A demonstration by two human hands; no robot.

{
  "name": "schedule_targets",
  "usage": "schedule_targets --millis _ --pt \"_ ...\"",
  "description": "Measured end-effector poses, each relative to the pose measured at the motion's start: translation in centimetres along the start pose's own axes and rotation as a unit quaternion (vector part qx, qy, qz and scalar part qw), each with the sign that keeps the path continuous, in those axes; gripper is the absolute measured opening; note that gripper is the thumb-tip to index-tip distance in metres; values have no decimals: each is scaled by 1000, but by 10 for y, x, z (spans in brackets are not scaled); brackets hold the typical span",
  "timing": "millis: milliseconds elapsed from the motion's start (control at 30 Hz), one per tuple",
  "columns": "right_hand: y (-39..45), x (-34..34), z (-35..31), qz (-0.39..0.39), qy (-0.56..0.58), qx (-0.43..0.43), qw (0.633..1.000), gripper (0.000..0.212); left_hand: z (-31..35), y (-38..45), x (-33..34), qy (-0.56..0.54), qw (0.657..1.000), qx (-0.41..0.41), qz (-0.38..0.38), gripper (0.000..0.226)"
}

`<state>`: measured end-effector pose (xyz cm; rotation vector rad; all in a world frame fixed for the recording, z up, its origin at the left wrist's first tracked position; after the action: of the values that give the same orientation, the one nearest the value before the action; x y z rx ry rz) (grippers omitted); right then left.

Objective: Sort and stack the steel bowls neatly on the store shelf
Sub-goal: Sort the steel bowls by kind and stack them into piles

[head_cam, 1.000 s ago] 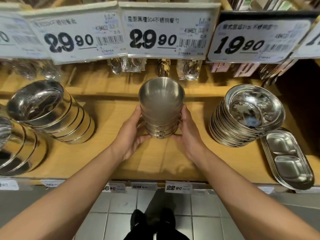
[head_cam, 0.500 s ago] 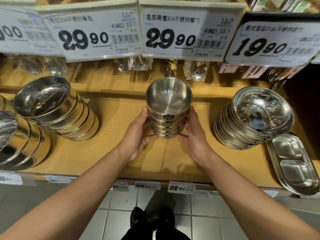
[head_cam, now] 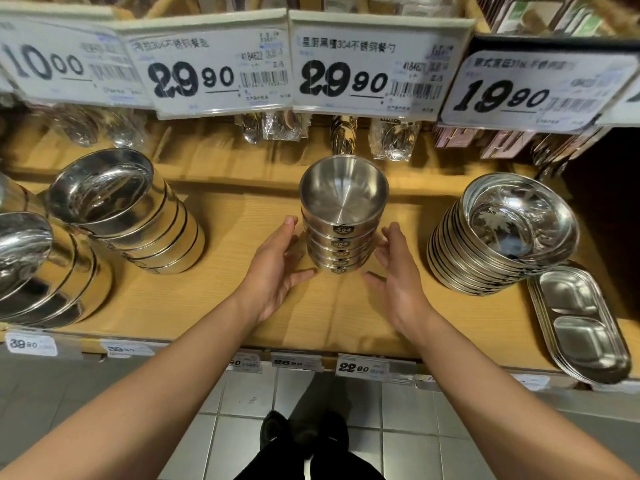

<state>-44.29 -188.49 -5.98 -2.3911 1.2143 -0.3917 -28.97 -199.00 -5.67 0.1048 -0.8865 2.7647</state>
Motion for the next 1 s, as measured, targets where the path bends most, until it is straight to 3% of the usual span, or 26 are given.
schedule_targets --millis 67,267,400,600,833,933,1000 --pt "-8 -9 10 33 -20 24 999 50 -2 -8 -15 -6 1000 3 28 57" --pt "-57 -3 35 24 -76 75 994 35 -1 -38 -76 -7 996 25 84 45" --pt "-70 32 26 -1 -85 80 993 16 11 -50 -123 -18 987 55 148 38" --pt "-75 97 18 -34 -81 40 995 14 29 -47 -181 -33 974 93 206 21" --pt "-80 178 40 -62 -107 27 992 49 38 -9 -211 18 973 141 180 29" --pt "-82 213 50 -82 -109 -2 991 47 38 10 -221 63 967 148 198 69" --pt "-83 233 56 -101 -107 -44 988 41 36 21 -229 80 963 164 198 83"
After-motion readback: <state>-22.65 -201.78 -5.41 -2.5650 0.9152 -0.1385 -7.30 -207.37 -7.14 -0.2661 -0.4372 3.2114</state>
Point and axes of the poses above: each hand's wrist, its own y-axis towards the middle knuckle, its own x-axis out of the palm, z = x × y, the point moved 3 cm from there along y, towards the middle knuckle, and after that the axes turned 15 degrees about z, right-handed, at the moved point
